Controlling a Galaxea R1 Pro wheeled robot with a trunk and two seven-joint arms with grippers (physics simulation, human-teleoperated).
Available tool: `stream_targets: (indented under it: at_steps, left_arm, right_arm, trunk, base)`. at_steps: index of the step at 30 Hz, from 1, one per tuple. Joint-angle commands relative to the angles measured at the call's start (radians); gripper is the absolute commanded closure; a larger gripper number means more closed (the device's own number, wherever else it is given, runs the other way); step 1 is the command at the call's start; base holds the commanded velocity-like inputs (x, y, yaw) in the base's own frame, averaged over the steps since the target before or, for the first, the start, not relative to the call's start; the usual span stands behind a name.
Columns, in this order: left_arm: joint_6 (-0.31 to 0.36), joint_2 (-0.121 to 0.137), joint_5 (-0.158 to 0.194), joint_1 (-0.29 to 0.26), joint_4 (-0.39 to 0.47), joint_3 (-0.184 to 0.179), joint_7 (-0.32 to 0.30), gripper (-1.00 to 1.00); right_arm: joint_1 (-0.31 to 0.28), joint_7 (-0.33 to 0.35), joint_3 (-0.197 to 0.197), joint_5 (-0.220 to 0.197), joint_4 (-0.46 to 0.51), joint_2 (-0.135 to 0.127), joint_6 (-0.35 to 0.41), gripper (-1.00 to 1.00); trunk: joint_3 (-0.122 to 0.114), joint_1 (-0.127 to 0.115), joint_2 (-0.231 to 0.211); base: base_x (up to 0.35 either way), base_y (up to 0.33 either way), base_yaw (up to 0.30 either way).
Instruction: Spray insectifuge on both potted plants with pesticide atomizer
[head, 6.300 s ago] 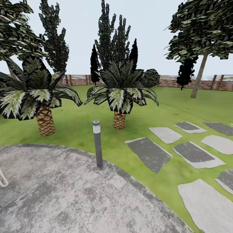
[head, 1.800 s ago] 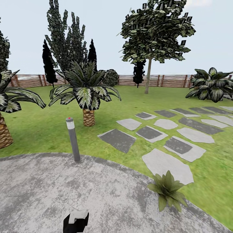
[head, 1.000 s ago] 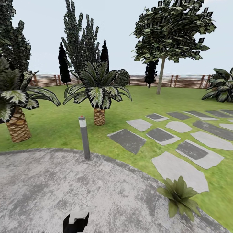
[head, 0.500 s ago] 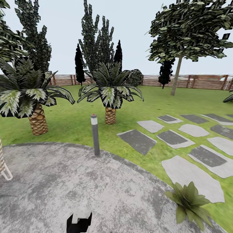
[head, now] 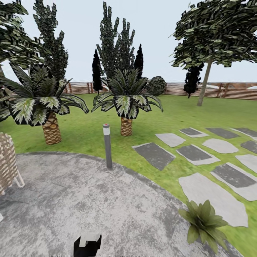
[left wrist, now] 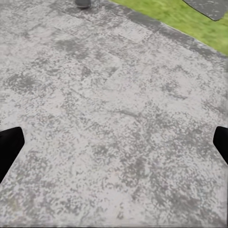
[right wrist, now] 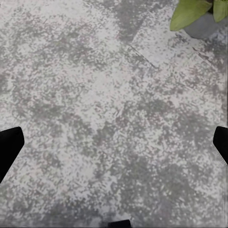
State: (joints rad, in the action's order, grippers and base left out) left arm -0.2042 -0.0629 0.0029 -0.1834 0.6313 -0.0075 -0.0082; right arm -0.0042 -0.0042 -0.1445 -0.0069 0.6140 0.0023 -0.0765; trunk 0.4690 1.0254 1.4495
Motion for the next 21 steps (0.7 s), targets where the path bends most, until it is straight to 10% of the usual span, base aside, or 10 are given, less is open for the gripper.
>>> stream_targets:
  at_steps: [1,21]
  left_arm:
    - [-0.003,0.0,0.0,-0.001,-0.001,0.0,-0.001,-1.0]
    - [-0.003,-0.001,0.0,-0.001,-0.001,0.0,0.0,-1.0]
  right_arm:
    - [0.0,0.0,-0.001,-0.001,-0.001,0.0,-0.003,-1.0]
    - [0.0,-0.002,0.0,0.002,-0.002,0.002,-0.009,-1.0]
  trunk:
    - [0.001,0.0,0.001]
    - [0.001,0.0,0.001]
  base:
    - [-0.151,-0.284,0.246]
    - [-0.141,-0.125,0.263]
